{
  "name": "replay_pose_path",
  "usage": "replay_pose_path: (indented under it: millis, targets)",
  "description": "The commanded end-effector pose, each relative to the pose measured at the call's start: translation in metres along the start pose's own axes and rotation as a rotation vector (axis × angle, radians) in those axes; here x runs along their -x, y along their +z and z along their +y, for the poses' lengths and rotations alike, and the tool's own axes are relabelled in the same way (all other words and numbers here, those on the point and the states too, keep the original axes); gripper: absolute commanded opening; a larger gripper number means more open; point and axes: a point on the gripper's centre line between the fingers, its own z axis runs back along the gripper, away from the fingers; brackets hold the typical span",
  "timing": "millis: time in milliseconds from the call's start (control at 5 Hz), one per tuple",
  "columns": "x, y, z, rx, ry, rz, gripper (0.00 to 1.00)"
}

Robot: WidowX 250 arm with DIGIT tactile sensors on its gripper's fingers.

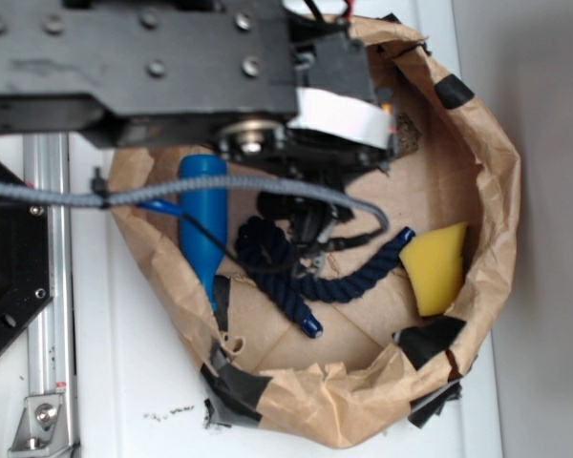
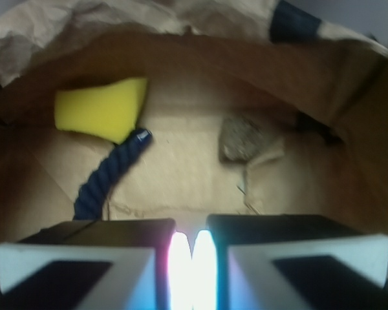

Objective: Grab the rock.

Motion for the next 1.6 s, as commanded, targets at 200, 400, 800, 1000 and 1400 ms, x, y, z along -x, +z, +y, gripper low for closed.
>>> replay_pose_path:
  millis: [200, 400, 800, 1000, 1400]
  targets:
    - [-0.032, -0.038, 0.032, -0.063, -0.023, -0.112, 1.0]
    - [-0.038, -0.049, 0.034, -0.06, -0.038, -0.122, 1.0]
    - [-0.048, -0.072, 0.051, -0.032, -0.062, -0.112, 1.0]
    - [-0.048, -0.081, 0.05, -0.006, -0.065, -0.102, 1.0]
    - [-0.044, -0.095, 0.045, 0.008, -0.08, -0.092, 1.0]
